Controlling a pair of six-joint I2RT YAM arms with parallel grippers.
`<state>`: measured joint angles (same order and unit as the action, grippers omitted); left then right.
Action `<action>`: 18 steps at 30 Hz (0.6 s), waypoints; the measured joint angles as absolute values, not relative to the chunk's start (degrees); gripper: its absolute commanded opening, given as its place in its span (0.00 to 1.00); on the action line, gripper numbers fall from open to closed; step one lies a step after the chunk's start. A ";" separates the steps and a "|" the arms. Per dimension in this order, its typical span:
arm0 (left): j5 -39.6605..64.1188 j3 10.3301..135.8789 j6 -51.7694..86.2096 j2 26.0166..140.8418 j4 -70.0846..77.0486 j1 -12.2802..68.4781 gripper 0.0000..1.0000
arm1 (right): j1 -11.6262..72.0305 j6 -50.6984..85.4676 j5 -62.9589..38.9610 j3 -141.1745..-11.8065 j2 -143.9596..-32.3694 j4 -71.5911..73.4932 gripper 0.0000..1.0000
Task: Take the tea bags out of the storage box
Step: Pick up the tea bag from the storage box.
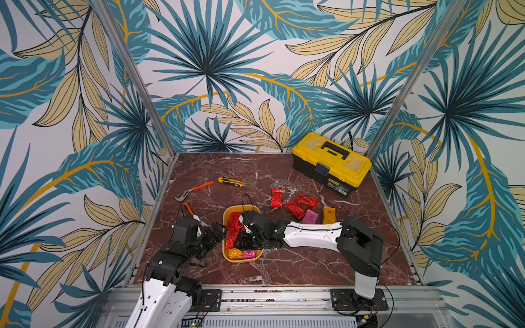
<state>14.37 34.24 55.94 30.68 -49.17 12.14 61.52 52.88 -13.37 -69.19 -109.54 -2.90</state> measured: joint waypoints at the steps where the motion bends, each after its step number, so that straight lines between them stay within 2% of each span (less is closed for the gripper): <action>1: 14.39 34.24 55.94 30.68 -49.17 12.14 1.00 | 61.52 52.97 -13.37 -69.19 -109.67 -2.81 0.25; 12: 14.39 34.24 55.96 30.68 -49.15 12.14 1.00 | 61.52 53.67 -13.28 -69.21 -110.08 -2.00 0.01; 18: 14.39 34.24 55.96 30.68 -49.15 12.14 1.00 | 61.52 53.63 -13.13 -69.21 -110.00 -1.98 0.00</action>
<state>14.39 34.24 55.96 30.68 -49.15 12.14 61.52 53.63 -13.13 -69.21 -110.00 -1.98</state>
